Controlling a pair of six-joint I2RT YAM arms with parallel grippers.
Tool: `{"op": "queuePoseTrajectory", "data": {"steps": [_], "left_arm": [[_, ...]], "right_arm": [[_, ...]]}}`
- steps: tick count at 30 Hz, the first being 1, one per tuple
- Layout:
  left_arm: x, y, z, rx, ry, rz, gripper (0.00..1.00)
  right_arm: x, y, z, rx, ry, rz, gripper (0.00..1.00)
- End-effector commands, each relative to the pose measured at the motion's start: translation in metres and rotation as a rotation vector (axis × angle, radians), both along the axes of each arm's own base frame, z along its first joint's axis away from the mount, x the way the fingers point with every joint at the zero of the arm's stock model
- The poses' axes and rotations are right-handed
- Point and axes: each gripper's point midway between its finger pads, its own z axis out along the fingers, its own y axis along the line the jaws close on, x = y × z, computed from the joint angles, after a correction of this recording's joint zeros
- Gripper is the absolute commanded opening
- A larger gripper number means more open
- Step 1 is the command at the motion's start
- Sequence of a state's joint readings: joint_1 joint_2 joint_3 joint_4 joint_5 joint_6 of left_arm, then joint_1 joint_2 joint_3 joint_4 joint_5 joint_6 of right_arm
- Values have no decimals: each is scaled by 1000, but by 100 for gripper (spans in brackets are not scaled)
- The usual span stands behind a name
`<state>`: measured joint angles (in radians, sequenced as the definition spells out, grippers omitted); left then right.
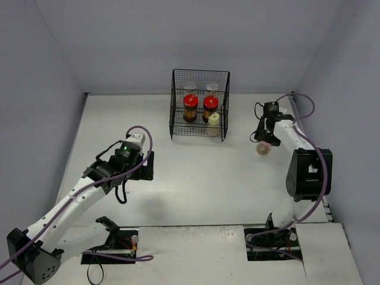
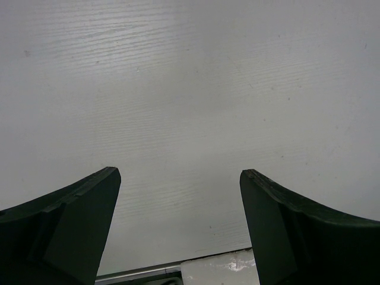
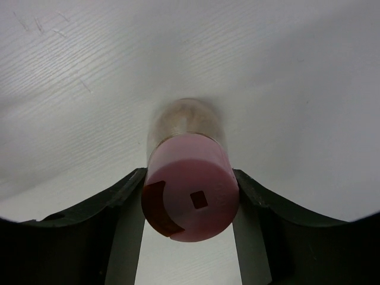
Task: Organize the condiment bottles
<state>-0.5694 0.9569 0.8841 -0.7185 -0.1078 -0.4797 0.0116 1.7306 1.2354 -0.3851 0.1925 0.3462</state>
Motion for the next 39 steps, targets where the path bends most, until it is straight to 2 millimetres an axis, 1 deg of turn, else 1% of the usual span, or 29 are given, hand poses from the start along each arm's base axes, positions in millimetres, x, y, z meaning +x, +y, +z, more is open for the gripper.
{"op": "queuePoseTrajectory", "data": {"steps": [1,2,3,4,5,8,9,11,12,13,14,15,18,19,21,22,25,26,27,28,29,30,31,32,33,34,36,38,39], "left_arm": [[11,-6,10,-29,-48,-1,83],[11,-7,10,-33,-47,-2,83],[12,-8,10,-35,-47,-2,83],[11,-9,9,-39,-43,-5,83],[13,-10,10,-41,-44,-6,83],[14,-13,9,-51,-41,-10,83],[14,-14,8,-50,-36,-11,83],[15,-15,9,-56,-36,-13,83],[16,-16,9,-55,-35,-14,83],[16,-17,10,-57,-35,-15,83],[17,-17,9,-53,-34,-15,83],[17,-17,10,-52,-36,-18,83],[19,-15,12,-38,-38,-16,83],[19,-14,12,-33,-38,-17,83],[20,-12,14,-23,-45,-12,83],[19,-11,13,-16,-40,-13,83],[18,-9,14,-6,-37,-10,83],[17,-8,14,-5,-35,-5,83],[17,-7,15,0,-38,-2,83],[16,-5,14,3,-34,2,83],[16,-5,15,5,-36,4,83],[15,-4,14,7,-32,6,83],[14,-2,15,11,-33,9,83],[14,-1,15,12,-34,14,83],[13,-1,15,12,-34,16,83],[13,1,16,18,-34,22,83],[11,3,18,18,-37,28,83],[10,6,20,23,-43,38,83],[9,8,20,24,-44,41,83]], "right_arm": [[11,-3,33,1,-121,-15,46],[12,-2,35,4,-128,-11,42],[12,-3,36,4,-131,-6,32],[13,-1,40,8,-144,1,28],[14,2,43,18,-154,13,18],[18,13,56,34,-196,63,5],[19,18,67,37,-222,88,2],[20,31,78,33,-238,133,0],[24,36,94,30,-273,155,0],[23,41,102,20,-275,179,0],[25,55,113,20,-294,219,0],[31,63,135,17,-343,241,0],[33,93,164,30,-386,326,0],[37,102,185,40,-424,348,0],[38,125,201,56,-450,402,0],[40,134,220,68,-489,422,0],[41,166,240,99,-533,502,0],[41,175,255,111,-567,522,0],[43,184,257,117,-571,543,0],[39,200,260,130,-576,581,0],[39,210,272,146,-603,603,0],[42,222,266,154,-587,626,0],[42,230,268,161,-590,643,0],[39,246,269,173,-594,675,0],[42,255,259,178,-572,686,0],[41,267,256,192,-572,699,0],[45,281,242,206,-552,710,0],[48,295,237,227,-564,712,0],[54,300,228,233,-567,712,0]]}}
